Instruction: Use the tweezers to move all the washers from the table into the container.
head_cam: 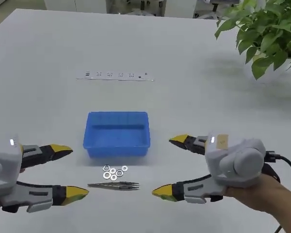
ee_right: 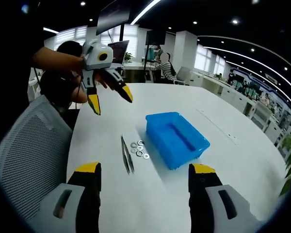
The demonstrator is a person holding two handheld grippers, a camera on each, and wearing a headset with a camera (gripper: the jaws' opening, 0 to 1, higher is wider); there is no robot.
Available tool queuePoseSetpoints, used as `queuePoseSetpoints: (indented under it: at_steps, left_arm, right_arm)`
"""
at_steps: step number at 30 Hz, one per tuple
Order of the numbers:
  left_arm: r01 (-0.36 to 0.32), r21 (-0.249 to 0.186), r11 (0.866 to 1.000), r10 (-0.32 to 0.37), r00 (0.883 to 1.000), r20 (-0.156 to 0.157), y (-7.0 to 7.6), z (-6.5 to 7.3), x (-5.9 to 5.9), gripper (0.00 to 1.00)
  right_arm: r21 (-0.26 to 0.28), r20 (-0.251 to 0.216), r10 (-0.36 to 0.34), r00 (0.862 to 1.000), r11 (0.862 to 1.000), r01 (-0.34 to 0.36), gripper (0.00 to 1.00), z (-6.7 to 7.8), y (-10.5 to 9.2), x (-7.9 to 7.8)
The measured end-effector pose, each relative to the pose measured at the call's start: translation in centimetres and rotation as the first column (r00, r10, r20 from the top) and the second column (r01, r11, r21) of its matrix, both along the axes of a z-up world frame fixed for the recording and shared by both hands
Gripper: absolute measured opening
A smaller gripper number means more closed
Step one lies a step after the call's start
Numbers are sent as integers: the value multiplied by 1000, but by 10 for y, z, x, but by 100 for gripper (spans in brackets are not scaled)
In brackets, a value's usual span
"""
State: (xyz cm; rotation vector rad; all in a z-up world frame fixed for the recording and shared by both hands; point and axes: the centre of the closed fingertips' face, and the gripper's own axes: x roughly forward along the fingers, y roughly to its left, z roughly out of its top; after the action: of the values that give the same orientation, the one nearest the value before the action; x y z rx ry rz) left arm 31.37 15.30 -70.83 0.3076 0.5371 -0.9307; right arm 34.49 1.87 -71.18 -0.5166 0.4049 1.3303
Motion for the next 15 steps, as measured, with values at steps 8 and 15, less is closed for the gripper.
queuePoseSetpoints:
  at_steps: [8,15]
  left_arm:
    - [88,82,993,-85,995,-44,-1,-23,0,43]
    - [171,159,972,-158,983,-95,-2,-42,-1,33]
  right_arm:
    - [-55,-7,99,995,994,-99,59,-18,8,-5]
    - [-97,-21,178,984,979,-179,48,-31,15,-8]
